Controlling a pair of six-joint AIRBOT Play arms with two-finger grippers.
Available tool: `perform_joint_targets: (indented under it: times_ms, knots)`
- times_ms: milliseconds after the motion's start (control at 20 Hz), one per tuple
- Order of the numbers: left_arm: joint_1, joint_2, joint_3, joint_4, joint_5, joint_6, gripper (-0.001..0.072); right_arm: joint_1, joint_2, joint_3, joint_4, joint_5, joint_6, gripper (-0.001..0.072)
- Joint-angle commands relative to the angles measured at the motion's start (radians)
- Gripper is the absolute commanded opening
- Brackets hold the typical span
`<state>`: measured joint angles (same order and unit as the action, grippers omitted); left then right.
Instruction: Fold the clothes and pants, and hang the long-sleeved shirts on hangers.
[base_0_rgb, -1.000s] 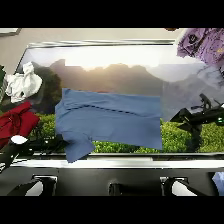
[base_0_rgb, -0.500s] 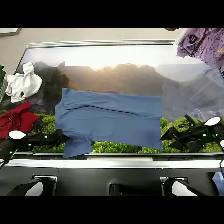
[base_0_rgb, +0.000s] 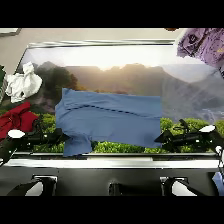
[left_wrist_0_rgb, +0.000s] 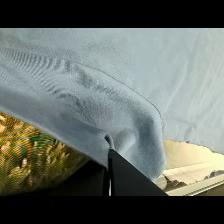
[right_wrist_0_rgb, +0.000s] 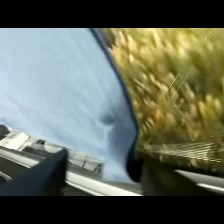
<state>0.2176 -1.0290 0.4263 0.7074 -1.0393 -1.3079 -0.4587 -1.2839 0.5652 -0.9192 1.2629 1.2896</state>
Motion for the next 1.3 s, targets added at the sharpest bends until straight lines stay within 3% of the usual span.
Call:
perform_joint_targets:
  times_ms: [0, 100, 150, 350, 550, 800, 950, 1250]
  knots:
    - [-0.001, 0.000, 0.001, -0.001, -0.001, -0.001, 0.0025, 0.001, 0.000, -0.013, 0.032, 0.021, -0.020, 0.0335]
    - [0.000, 0.000, 0.003, -0.001, -0.008, -0.001, 0.0024, 0.001, 0.000, -0.013, 0.074, 0.045, -0.047, 0.0049]
    - [0.000, 0.000, 0.008, 0.000, -0.019, 0.000, 0.0025, 0.001, 0.001, -0.013, 0.098, 0.052, -0.047, 0.0032]
    - [0.038, 0.021, 0.097, 0.065, -0.146, -0.019, 0.0023, 0.001, 0.043, 0.000, 0.082, 0.057, 0.037, 0.0030]
    - [0.048, 0.163, 0.168, 0.261, -0.318, -0.149, 0.0023, 0.001, 0.106, 0.115, -0.128, 0.129, 0.146, 0.0030]
    - [-0.015, 0.397, 0.165, 0.302, -0.485, -0.261, 0.0023, 0.010, 0.203, 0.179, -0.269, 0.267, 0.232, 0.0030]
    - [-0.069, 0.505, 0.166, 0.291, -0.496, -0.344, 0.0023, 0.086, 0.278, 0.179, -0.359, 0.307, 0.279, 0.0030]
    - [-0.144, 0.377, 0.174, 0.257, -0.306, -0.329, 0.0023, 0.254, 0.247, 0.250, -0.373, 0.160, 0.279, 0.0030]
